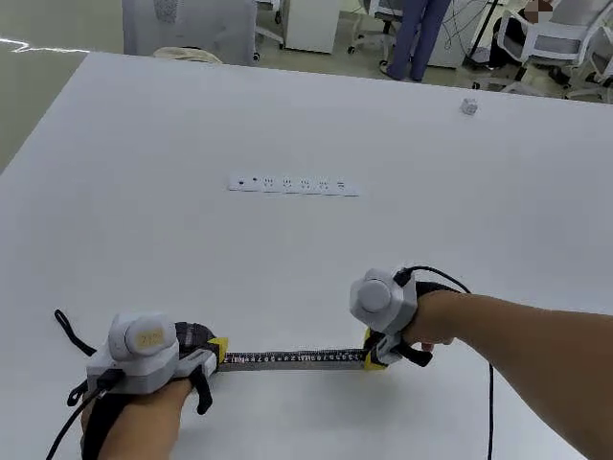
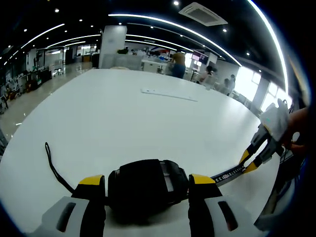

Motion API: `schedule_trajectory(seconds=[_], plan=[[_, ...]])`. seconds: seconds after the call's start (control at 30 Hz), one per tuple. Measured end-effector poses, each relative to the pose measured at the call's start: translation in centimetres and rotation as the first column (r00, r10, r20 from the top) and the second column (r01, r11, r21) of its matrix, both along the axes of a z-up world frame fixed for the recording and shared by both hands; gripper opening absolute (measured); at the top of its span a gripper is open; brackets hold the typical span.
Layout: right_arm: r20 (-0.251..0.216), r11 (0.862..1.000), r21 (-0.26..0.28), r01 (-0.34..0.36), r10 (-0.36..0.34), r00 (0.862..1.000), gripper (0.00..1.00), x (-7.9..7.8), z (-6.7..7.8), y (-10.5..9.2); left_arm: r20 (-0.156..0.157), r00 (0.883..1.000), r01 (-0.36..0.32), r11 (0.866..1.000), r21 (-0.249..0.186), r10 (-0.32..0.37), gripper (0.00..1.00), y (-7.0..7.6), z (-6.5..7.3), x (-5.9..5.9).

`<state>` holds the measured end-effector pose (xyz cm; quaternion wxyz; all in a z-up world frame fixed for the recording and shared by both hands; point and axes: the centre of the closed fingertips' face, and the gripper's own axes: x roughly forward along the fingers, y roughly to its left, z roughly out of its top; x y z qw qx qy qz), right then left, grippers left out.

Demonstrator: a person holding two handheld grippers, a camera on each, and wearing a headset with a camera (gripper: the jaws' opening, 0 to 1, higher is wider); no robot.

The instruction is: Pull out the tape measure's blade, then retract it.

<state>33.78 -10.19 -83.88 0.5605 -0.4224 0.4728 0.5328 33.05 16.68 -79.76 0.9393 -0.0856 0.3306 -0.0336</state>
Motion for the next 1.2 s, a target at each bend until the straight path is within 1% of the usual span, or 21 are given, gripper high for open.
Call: schedule_trajectory(seconds=[0.03, 0.07, 0.1, 0.23, 0.37, 0.43, 0.57, 0.73, 0.87, 1.2], plan=[[0.000, 1.000, 0.000, 0.002, -0.002, 1.000, 0.15, 0.00, 0.00, 0.01, -0.002, 1.000, 0.003, 1.000, 0.007, -0.003, 0.64, -0.01, -0.04, -0.02], [0.000, 1.000, 0.000, 0.003, -0.003, 1.000, 0.15, 0.00, -0.01, 0.01, -0.010, 1.000, 0.021, 1.000, 0.007, -0.021, 0.62, -0.36, -0.15, -0.11], [0.000, 1.000, -0.001, 0.004, -0.004, 1.000, 0.15, -0.02, 0.02, 0.02, -0.009, 0.999, 0.033, 0.999, 0.038, -0.032, 0.62, -0.14, -0.19, -0.05], [0.000, 1.000, -0.005, 0.002, -0.002, 1.000, 0.15, -0.03, 0.01, -0.01, -0.026, 0.999, 0.043, 0.999, 0.024, -0.043, 0.61, -0.21, -0.34, -0.18], [0.000, 1.000, -0.004, 0.003, -0.003, 1.000, 0.15, 0.02, -0.04, -0.02, -0.049, 0.998, 0.051, 0.998, 0.035, -0.050, 0.61, -0.26, -0.45, -0.17], [0.002, 1.000, -0.003, 0.006, -0.006, 1.000, 0.15, 0.00, -0.02, -0.01, -0.058, 0.997, 0.057, 0.997, 0.051, -0.054, 0.60, -0.31, -0.50, -0.27], [0.006, 1.000, 0.000, 0.014, -0.014, 1.000, 0.15, -0.06, 0.01, 0.13, -0.060, 0.997, 0.060, 0.997, 0.055, -0.057, 0.59, -0.28, -0.51, -0.29], [0.006, 1.000, 0.005, 0.018, -0.018, 1.000, 0.15, -0.13, 0.09, 0.21, -0.058, 0.996, 0.065, 0.997, 0.050, -0.062, 0.59, -0.29, -0.52, -0.29], [0.008, 1.000, 0.012, 0.021, -0.021, 1.000, 0.15, -0.06, 0.02, 0.24, -0.052, 0.997, 0.062, 0.997, 0.035, -0.060, 0.59, -0.27, -0.51, -0.29], [0.009, 0.999, 0.022, 0.023, -0.024, 1.000, 0.14, -0.13, 0.01, 0.44, -0.054, 0.996, 0.069, 0.997, 0.033, -0.067, 0.59, -0.29, -0.55, -0.25]])
